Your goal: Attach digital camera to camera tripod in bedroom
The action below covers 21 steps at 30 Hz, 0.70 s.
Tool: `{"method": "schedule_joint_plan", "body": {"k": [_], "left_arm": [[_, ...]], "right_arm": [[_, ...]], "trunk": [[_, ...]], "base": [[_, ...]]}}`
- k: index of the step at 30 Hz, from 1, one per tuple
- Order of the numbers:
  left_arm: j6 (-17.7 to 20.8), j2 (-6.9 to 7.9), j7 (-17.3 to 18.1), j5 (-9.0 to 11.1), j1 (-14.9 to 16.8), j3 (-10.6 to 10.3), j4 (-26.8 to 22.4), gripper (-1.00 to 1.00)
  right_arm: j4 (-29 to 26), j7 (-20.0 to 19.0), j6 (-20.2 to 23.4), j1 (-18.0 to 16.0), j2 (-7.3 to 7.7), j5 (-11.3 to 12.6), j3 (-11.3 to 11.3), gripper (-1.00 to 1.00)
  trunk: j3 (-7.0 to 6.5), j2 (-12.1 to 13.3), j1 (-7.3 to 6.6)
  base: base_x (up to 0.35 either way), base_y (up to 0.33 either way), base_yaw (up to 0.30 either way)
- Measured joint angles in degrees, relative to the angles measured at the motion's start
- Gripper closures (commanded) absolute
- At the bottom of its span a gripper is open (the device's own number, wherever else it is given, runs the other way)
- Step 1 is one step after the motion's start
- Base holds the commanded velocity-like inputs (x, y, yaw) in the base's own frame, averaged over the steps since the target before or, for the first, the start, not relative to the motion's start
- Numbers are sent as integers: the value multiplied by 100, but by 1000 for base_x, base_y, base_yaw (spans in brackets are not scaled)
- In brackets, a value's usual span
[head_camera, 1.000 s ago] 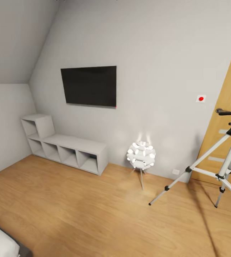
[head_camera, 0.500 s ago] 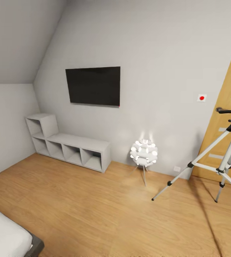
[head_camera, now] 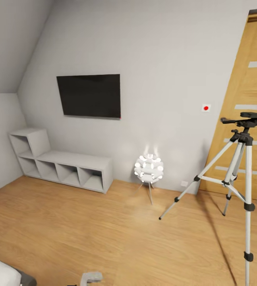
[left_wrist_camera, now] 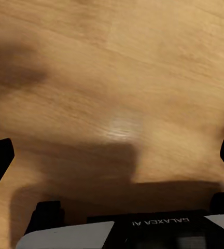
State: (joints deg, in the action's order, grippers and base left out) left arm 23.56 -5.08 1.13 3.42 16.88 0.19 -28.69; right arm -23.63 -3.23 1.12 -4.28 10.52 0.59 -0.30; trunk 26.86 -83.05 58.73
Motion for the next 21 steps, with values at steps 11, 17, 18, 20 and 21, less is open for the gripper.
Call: {"method": "schedule_joint_plan", "body": {"k": [11, 17, 18, 20, 21], "left_arm": [[340, -363, -136, 11, 50, -29, -910, -100], [178, -395, -212, 9, -33, -33, -994, -100], [150, -394, -221, 9, -63, -33, -1003, -100], [-69, -398, -247, 7, -198, -34, -1063, -100], [-81, -400, -246, 7, -205, -35, -1067, -100]], "right_arm": [[-717, -637, -5, 129, 587, 515, -291, -100], [-787, -909, -15, 207, 700, 625, -453, -100], [-794, -936, -18, 217, 718, 636, -514, -100], [-810, -1042, -29, 237, 760, 655, -1236, -100], [-809, -1050, -30, 238, 765, 657, -1283, -100]], "trunk": [[1, 0, 0], [1, 0, 0], [1, 0, 0], [4, 0, 0], [8, 0, 0]], "base": [[0, 1, -262], [0, 0, -265], [0, 0, -266], [0, 0, -259], [0, 0, -257]]}}
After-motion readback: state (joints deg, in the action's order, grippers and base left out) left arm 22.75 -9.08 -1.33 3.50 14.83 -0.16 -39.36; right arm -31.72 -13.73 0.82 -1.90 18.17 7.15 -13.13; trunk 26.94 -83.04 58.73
